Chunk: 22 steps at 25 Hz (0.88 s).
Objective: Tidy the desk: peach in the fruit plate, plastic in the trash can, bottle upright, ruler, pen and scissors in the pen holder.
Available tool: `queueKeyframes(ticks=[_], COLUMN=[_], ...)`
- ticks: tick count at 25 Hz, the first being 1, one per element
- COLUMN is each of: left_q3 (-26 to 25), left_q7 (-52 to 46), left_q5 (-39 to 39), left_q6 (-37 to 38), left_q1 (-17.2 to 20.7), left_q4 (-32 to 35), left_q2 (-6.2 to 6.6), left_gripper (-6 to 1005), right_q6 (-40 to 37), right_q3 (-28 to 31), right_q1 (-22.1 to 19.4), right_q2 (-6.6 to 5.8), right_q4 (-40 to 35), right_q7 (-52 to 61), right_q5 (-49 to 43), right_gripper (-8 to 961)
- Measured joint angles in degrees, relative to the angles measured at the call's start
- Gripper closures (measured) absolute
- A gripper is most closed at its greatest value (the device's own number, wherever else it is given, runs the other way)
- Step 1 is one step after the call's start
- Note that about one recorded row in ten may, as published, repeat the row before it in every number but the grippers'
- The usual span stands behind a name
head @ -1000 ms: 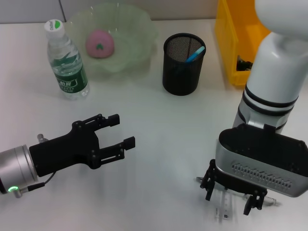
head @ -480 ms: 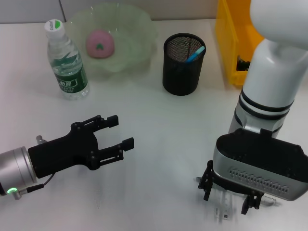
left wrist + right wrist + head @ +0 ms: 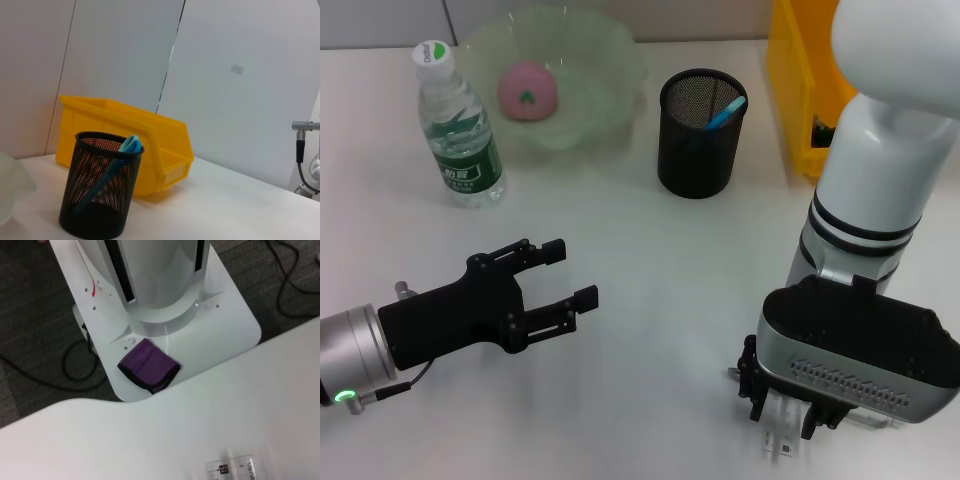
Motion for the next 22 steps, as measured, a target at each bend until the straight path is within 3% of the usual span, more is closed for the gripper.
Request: queueKeyframes(ticks=[22], left_q3=[-0.5], left_q7=[-0.1], left_q5=[0.0], left_q6=[0.3], left_q1=[0.2], left_q4=[0.0], left_q2=[0.09], left_gripper=[230], right_q6=[-0.8], right_q3=[1.9], right_q1=[-0.5], right_q2=[0.00], right_q4=[-1.1], right_q7=[0.8], right_q5=[0.1], right_gripper=[572])
